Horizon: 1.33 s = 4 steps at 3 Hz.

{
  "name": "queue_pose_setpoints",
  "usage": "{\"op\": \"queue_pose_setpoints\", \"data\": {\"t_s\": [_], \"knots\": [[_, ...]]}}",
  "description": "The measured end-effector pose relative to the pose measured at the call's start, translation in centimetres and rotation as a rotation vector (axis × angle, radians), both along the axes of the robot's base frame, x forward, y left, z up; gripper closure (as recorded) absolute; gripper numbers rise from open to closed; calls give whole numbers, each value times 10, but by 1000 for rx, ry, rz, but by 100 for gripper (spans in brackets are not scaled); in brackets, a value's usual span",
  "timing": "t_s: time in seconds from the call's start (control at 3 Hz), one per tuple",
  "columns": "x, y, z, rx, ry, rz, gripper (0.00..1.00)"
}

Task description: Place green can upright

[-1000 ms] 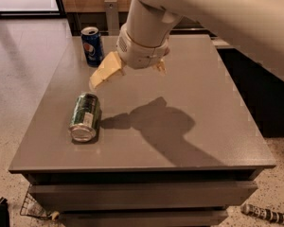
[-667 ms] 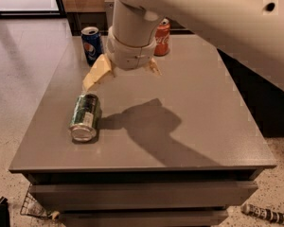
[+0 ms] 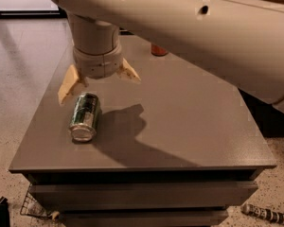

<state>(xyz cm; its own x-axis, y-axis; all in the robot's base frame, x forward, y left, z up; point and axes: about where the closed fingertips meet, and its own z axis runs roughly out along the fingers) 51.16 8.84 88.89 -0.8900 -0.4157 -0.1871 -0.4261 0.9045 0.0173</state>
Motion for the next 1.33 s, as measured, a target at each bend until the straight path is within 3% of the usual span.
{"op": "queue_pose_setpoints", "data": {"t_s": [0.33,0.67,1.33], "knots": [[0,0,0,0,0,0,0],[4,9,-12,4,51,-32,0],[2,19,-17,10,93,-92,0]]}}
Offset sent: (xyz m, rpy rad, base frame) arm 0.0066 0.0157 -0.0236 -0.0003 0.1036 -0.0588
